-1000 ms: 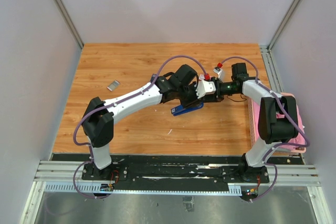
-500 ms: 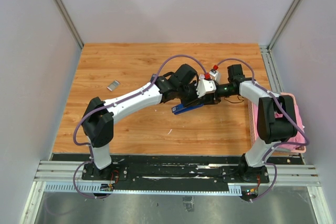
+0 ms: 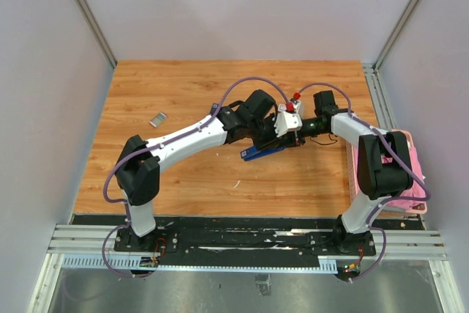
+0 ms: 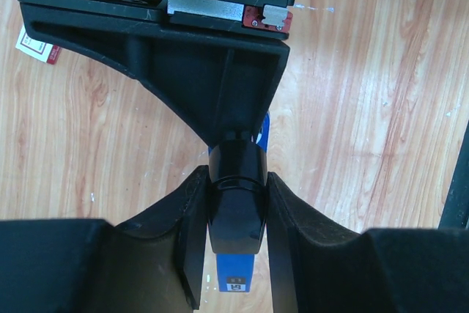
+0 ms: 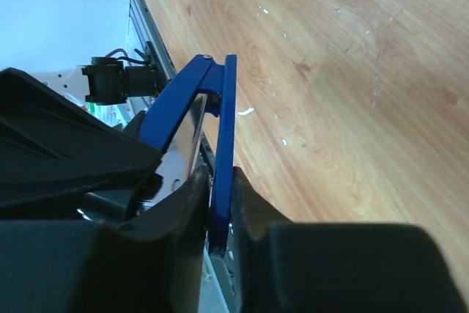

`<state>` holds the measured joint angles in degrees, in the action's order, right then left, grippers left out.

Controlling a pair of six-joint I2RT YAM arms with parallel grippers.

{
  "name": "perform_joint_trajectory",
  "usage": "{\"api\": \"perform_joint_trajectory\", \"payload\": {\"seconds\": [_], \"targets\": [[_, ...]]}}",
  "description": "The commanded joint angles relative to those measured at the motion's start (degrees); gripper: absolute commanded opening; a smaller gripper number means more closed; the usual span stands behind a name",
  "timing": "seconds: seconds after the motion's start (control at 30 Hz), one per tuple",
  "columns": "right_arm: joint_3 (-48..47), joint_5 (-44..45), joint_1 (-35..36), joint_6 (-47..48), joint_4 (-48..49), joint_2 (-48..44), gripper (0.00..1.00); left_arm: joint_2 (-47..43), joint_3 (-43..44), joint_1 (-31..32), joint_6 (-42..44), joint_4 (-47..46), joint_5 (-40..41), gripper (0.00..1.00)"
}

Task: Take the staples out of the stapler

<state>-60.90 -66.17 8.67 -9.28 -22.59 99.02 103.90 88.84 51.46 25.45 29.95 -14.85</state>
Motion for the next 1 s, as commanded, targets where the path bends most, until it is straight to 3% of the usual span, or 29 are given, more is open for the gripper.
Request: {"api": "perform_joint_trajectory", "payload": {"seconds": [0.0, 0.07, 0.33, 0.53, 0.73, 0.97], "targets": [[-1.05, -0.99, 1.08, 0.47, -0.85, 0.78, 0.07, 0.65, 2.83, 0.13, -0.2, -2.4, -2.29, 0.0], [-1.04, -0.76, 1.03, 0.48, -0.92, 1.06, 0.0, 0.61, 2.77, 0.13, -0.52, -2.6, -2.02, 0.0], [-1.35, 0.86, -1.31, 1.24, -1.66, 3.97, 0.0, -1.93, 0.3, -0.99, -2.61, -5.62, -2.13, 0.0], [-0.91, 3.48, -2.86, 2.22, -1.81, 4.11, 0.0, -4.64, -2.31, -6.0, -6.53, -9.39, -9.29, 0.0], [-1.56, 3.64, -2.73, 2.06, -1.83, 4.12, 0.0, -4.69, -5.81, -6.64, -8.16, -13.01, -13.89, 0.0], [-2.63, 5.54, -1.04, 1.96, -2.56, 2.74, 0.13, -1.48, -4.42, -6.55, -10.56, -13.09, -15.56, 0.0]]}}
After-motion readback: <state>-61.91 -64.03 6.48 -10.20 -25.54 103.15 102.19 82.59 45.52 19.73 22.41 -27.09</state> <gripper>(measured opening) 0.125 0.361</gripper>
